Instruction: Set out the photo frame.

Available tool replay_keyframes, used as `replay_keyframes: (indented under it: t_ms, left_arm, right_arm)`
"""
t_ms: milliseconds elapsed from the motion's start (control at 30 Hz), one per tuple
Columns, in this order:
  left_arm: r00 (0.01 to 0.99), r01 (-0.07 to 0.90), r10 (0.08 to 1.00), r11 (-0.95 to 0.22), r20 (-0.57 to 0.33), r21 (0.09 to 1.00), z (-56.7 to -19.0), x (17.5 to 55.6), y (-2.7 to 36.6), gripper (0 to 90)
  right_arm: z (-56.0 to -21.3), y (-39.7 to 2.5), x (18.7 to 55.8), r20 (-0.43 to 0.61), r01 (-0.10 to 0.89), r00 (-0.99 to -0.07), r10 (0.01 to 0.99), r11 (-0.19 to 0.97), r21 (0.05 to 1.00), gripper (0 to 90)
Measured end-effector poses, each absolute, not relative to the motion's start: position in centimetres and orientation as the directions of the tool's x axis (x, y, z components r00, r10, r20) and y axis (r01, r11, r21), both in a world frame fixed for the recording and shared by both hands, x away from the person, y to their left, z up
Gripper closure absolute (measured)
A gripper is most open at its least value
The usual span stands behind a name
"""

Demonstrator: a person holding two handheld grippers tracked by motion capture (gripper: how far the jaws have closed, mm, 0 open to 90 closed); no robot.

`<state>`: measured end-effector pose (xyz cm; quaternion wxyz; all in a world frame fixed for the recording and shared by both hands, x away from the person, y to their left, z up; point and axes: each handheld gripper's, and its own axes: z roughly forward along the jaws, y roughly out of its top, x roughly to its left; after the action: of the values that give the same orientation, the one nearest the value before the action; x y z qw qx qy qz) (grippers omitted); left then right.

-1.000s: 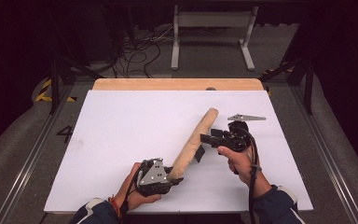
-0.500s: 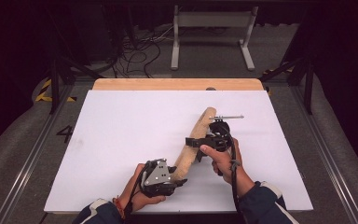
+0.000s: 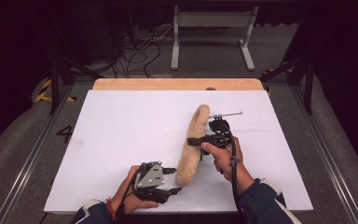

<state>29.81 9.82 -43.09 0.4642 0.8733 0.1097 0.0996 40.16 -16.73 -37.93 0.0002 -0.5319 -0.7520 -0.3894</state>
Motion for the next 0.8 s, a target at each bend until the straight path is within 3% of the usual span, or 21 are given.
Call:
replay_keyframes:
  t_ms: [200, 433, 567, 733, 800]
  left_arm:
    - [0.901, 0.176, 0.423, -0.554, 0.093, 0.813, -43.5, 30.1, 15.0, 29.1]
    - [0.839, 0.282, 0.542, -0.517, 0.054, 0.808, -45.2, 30.8, 19.4, 17.2]
    - [0.821, 0.313, 0.568, -0.536, 0.061, 0.784, -45.8, 30.8, 20.7, 15.9]
    - [0.819, 0.324, 0.571, -0.528, 0.046, 0.785, -45.9, 31.0, 21.1, 16.9]
    - [0.828, 0.319, 0.560, -0.532, 0.043, 0.784, -45.8, 31.0, 21.0, 21.8]
  right_arm:
    - [-37.8, -16.6, 40.6, 0.398, 0.799, -0.449, 0.800, 0.160, 0.580, 38.0]
    - [-38.0, -15.6, 41.5, 0.379, 0.819, -0.431, 0.819, 0.179, 0.546, 35.7]
    - [-37.5, -15.6, 41.5, 0.355, 0.821, -0.434, 0.828, 0.202, 0.533, 44.7]
    - [-36.8, -16.0, 41.4, 0.316, 0.793, -0.484, 0.816, 0.256, 0.553, 64.3]
    - [-36.7, -16.0, 41.6, 0.312, 0.776, -0.531, 0.788, 0.304, 0.553, 64.8]
